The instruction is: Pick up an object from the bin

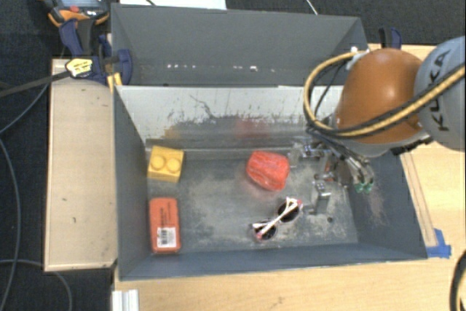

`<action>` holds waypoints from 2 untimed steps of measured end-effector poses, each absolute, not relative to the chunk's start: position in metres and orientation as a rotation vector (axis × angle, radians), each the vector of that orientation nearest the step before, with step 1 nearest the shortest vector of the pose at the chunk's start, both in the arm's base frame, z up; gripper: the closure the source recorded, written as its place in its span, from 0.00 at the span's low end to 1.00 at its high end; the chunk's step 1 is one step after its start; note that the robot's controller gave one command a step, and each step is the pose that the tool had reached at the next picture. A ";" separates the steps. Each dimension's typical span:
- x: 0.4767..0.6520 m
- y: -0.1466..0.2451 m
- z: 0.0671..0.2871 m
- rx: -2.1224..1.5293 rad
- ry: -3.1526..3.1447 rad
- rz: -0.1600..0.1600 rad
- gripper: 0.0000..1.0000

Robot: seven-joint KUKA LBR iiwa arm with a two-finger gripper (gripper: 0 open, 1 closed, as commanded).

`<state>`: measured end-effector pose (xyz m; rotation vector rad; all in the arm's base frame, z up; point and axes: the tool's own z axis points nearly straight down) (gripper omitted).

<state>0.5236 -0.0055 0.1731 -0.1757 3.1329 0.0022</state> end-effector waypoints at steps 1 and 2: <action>0.518 -0.034 0.185 -0.270 3.128 0.000 0.00; 0.520 0.059 0.096 -0.422 3.102 0.003 0.00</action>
Offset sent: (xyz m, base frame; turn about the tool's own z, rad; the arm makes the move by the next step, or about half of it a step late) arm -0.0053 0.0742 -0.0885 -0.1702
